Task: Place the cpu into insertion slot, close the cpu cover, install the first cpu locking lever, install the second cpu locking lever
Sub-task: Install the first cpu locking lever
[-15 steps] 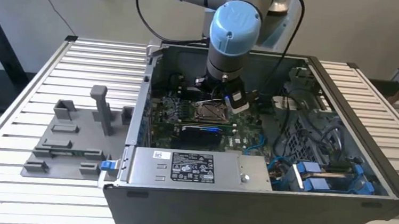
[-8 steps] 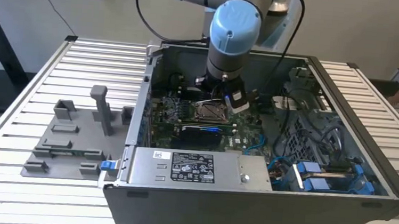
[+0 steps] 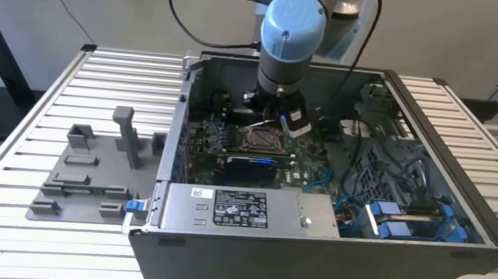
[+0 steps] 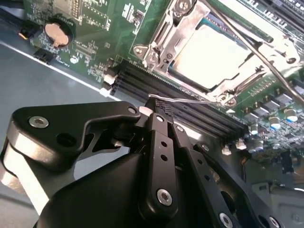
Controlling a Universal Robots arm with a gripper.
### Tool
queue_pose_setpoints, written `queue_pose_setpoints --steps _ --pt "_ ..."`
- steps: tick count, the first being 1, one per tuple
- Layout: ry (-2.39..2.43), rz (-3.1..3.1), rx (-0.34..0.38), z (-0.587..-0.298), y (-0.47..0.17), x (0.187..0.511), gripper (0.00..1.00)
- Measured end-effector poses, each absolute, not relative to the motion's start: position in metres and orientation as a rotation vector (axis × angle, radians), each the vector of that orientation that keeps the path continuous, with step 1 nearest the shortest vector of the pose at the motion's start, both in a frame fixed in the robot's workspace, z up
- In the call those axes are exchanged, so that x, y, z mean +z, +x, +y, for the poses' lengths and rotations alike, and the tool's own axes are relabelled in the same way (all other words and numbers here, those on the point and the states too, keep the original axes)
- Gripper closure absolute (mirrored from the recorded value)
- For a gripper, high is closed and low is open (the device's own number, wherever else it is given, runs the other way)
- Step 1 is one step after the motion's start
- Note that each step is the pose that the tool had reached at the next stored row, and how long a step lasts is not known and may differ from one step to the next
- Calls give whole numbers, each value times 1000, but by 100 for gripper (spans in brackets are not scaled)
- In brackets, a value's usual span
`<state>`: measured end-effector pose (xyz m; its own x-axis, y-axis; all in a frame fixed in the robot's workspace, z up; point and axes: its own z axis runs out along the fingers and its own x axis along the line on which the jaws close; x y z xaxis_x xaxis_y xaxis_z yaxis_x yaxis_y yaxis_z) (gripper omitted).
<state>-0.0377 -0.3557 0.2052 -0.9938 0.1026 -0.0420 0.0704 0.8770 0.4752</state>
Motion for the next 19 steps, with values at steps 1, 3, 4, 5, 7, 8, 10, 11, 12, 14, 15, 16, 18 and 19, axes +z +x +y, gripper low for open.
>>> queue_pose_setpoints --steps 1,3,4,5,7,8,10,11,12,14,15,16,18,19 --pt "138 2980 751 -356 -38 205 89" --pt "138 2980 750 -356 -41 206 89" --pt "138 2980 750 -356 -43 209 89" --pt "138 2980 750 -356 -45 213 89" --pt "138 2980 750 -356 -47 222 89" --pt "138 2980 750 -356 -49 226 89" --pt "139 2979 751 -356 -54 227 89" --pt "141 2979 750 -356 -58 228 89" --pt "143 2979 750 -356 -61 228 89" --pt "145 2978 750 -355 -70 227 89" --pt "146 2978 749 -355 -74 227 89" --pt "147 2978 749 -355 -78 226 89" --pt "152 2977 747 -355 -81 223 89" --pt "153 2977 745 -355 -81 221 89"
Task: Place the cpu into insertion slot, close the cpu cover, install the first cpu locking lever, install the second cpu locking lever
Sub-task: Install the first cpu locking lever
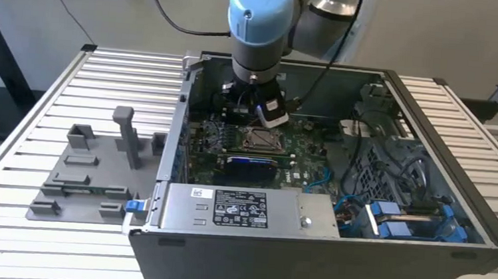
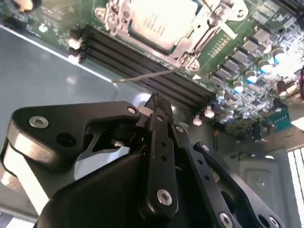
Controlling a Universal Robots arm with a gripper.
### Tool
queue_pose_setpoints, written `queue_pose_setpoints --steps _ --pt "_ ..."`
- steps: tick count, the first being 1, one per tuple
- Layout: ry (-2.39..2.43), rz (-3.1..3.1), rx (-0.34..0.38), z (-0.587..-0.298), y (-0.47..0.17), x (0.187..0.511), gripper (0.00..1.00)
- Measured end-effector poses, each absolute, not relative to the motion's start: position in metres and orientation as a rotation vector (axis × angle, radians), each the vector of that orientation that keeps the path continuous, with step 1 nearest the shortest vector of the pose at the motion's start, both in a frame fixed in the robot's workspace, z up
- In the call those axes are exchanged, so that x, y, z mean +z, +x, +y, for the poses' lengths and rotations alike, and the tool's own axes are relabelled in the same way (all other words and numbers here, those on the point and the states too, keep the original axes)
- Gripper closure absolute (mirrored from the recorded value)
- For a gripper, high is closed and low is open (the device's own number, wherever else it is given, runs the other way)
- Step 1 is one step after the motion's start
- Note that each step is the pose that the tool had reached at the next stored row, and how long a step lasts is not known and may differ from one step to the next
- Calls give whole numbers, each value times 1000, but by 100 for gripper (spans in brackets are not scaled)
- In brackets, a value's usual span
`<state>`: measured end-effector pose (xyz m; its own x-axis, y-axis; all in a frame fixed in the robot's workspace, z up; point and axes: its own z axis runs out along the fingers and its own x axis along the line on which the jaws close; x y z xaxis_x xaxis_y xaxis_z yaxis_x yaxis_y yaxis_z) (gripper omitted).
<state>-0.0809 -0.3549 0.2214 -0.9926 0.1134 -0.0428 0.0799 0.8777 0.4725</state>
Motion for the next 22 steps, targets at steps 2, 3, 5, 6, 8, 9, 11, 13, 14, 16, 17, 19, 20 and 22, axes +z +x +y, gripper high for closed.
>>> queue_pose_setpoints --steps 2,3,5,6,8,9,11,13,14,16,17,19,20,22 --pt "154 2978 741 -355 -81 218 89" --pt "154 2978 739 -355 -81 216 89" --pt "154 2981 730 -355 -82 215 89" --pt "154 2982 723 -355 -82 214 89" --pt "153 2985 712 -355 -82 212 89" --pt "153 2984 712 -355 -82 210 89" --pt "153 2984 712 -355 -84 208 89" --pt "152 2985 712 -355 -86 207 89" --pt "151 2985 712 -355 -86 207 89" --pt "150 2985 712 -355 -86 205 89" --pt "150 2985 713 -356 -86 204 89" --pt "149 2985 712 -356 -86 202 89" --pt "149 2986 712 -356 -87 202 89" --pt "149 2985 712 -356 -89 201 89"
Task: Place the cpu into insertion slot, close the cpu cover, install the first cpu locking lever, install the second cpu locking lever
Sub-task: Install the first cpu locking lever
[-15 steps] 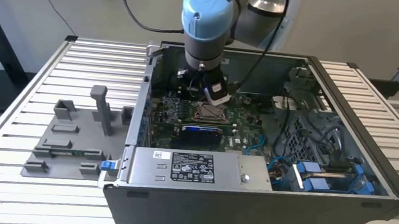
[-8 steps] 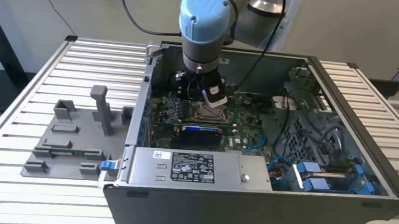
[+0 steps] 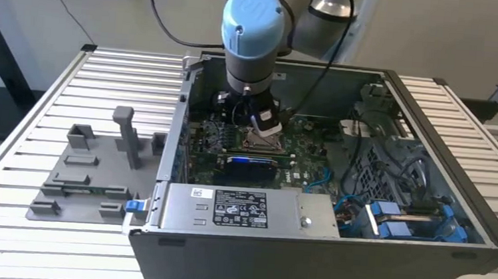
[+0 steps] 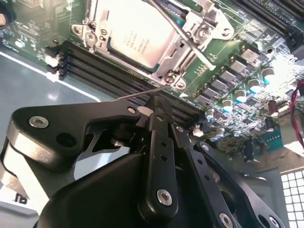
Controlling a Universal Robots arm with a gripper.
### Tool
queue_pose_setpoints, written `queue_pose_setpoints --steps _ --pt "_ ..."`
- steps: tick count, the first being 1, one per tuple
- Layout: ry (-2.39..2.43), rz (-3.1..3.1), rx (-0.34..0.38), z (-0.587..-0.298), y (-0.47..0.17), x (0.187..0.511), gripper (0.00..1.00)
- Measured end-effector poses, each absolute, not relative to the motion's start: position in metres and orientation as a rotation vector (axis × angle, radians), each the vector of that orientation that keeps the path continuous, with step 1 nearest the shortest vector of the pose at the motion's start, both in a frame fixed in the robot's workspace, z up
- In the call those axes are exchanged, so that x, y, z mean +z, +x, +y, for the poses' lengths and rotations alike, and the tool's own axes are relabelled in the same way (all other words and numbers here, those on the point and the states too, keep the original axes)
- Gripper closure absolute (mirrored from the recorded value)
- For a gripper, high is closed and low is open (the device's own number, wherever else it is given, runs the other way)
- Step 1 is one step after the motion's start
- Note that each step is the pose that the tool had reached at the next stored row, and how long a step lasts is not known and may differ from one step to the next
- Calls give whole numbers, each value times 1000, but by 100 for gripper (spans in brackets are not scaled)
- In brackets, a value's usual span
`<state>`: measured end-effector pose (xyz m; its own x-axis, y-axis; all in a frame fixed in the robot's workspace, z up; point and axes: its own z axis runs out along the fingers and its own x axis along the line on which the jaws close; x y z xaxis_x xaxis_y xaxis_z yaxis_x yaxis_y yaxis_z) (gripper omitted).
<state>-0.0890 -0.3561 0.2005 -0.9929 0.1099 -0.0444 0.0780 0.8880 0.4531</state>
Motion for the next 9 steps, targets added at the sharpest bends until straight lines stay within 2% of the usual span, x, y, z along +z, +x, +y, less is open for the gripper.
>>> queue_pose_setpoints --steps 9 --pt "149 2986 711 -357 -90 196 89"
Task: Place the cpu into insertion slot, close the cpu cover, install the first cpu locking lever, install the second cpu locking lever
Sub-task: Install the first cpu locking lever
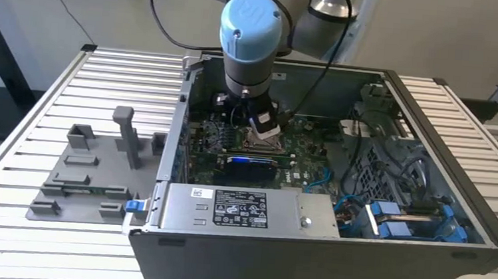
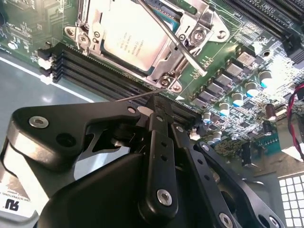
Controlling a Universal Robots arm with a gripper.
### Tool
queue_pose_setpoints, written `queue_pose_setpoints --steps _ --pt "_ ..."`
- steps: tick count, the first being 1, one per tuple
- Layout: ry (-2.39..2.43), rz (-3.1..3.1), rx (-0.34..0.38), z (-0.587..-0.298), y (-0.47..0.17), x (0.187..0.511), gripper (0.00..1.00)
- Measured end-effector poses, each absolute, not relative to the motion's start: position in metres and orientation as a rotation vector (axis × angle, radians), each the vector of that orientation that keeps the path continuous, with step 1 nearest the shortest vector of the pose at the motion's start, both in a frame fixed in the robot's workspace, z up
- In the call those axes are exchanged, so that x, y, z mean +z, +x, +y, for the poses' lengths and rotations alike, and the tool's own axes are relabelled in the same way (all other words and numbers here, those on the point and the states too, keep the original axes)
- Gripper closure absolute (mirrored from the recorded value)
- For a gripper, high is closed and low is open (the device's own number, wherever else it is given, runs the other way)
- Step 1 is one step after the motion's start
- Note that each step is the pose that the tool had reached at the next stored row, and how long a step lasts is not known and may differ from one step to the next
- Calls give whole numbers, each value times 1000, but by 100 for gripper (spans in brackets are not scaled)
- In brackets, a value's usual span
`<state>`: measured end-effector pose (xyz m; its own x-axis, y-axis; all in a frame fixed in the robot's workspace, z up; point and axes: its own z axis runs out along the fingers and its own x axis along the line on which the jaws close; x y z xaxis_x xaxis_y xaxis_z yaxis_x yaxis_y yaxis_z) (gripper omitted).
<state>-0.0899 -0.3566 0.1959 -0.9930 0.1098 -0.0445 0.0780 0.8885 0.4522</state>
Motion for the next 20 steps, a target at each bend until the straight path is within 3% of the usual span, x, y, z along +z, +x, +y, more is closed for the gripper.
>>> queue_pose_setpoints --steps 20 --pt "149 2986 708 -357 -81 191 89"
